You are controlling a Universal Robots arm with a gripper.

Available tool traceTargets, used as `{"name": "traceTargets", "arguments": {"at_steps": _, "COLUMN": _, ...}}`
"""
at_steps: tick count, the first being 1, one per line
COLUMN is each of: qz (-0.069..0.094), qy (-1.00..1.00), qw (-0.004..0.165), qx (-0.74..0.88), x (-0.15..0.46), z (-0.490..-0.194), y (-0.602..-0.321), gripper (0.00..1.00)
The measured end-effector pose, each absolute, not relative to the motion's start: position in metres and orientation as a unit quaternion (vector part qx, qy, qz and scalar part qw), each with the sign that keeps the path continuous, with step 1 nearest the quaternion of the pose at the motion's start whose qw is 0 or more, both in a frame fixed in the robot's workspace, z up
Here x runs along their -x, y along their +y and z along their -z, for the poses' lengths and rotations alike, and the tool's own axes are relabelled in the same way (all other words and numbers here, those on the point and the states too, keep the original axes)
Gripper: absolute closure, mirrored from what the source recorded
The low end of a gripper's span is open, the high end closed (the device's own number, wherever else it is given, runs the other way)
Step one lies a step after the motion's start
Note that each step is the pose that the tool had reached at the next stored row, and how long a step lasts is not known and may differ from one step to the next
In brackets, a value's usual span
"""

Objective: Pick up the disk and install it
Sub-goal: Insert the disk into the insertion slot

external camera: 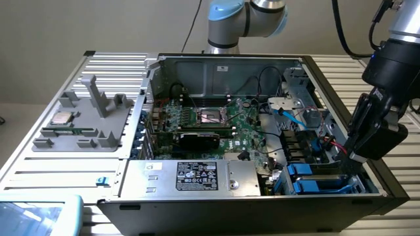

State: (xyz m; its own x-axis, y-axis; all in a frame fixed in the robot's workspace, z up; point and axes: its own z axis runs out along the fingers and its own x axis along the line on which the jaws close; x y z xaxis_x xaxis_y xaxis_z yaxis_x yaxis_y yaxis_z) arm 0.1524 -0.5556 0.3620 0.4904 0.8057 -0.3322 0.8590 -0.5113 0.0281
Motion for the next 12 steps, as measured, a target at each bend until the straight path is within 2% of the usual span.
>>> {"name": "traceTargets", "arguments": {"at_steps": 8, "qz": 0.102, "qy": 0.515, "qw": 0.104, "qx": -0.845, "x": -0.153, "z": -0.364, "y": -0.558, "gripper": 0.62}}
{"name": "traceTargets", "arguments": {"at_steps": 12, "qz": 0.096, "qy": 0.519, "qw": 0.106, "qx": -0.843, "x": -0.153, "z": -0.374, "y": -0.558, "gripper": 0.62}}
